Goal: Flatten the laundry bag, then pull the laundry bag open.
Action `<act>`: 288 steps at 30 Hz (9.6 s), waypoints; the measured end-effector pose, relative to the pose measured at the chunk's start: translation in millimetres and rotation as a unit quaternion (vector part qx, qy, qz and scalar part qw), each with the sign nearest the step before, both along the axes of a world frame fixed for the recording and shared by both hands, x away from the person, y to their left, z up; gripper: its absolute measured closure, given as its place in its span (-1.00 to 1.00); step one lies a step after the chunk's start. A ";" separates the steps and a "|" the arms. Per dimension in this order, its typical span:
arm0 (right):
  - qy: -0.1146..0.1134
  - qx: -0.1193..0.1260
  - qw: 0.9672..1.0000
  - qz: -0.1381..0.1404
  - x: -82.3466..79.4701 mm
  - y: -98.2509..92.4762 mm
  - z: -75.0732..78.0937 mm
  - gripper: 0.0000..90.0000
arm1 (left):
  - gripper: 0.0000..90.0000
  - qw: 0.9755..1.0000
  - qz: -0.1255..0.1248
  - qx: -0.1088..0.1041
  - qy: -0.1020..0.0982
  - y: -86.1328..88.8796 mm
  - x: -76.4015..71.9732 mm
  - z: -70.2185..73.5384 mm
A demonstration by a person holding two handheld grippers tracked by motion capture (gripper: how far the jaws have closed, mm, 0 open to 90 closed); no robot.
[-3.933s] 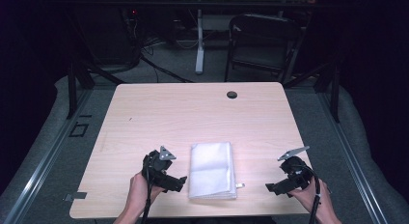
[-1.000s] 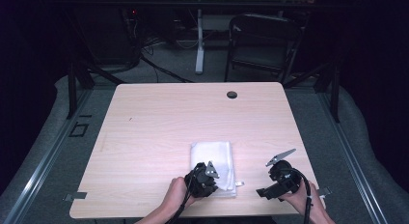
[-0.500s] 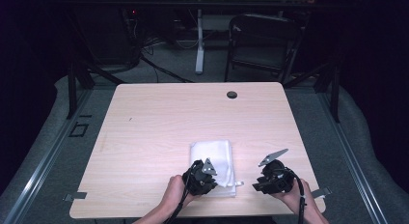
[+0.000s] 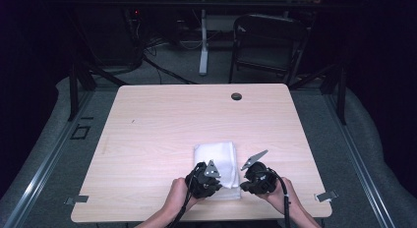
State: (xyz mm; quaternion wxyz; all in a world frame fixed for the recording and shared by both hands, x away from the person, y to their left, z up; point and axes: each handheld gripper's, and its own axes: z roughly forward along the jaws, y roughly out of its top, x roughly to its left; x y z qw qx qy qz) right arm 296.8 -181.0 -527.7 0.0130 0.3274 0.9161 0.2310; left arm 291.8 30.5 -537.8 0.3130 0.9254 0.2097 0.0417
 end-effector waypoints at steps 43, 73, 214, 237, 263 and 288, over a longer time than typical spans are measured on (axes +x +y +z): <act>0.003 -0.016 1.000 0.025 9.3 21.6 -26.1 1.00 | 0.88 0.998 0.056 -0.026 -0.029 26.7 4.5 17.7; 0.006 -0.003 1.000 0.015 9.2 18.9 -27.8 1.00 | 0.90 0.990 0.118 -0.056 -0.061 64.5 -0.9 35.6; -0.006 0.004 0.999 -0.043 12.1 -27.2 1.6 -0.66 | 0.29 0.997 -0.016 0.053 0.061 54.1 17.0 -6.8; -0.013 0.017 0.999 -0.032 3.2 -23.5 7.5 -0.56 | 0.96 0.996 -0.044 0.056 0.052 47.5 15.1 -7.2; -0.050 0.050 0.997 0.019 -20.4 -0.1 20.7 0.87 | 0.96 1.000 0.002 0.006 0.019 56.5 18.3 11.7; -0.082 -0.033 0.993 0.073 -17.5 50.4 -30.1 1.00 | 0.97 1.000 0.023 -0.014 0.012 58.0 20.6 17.8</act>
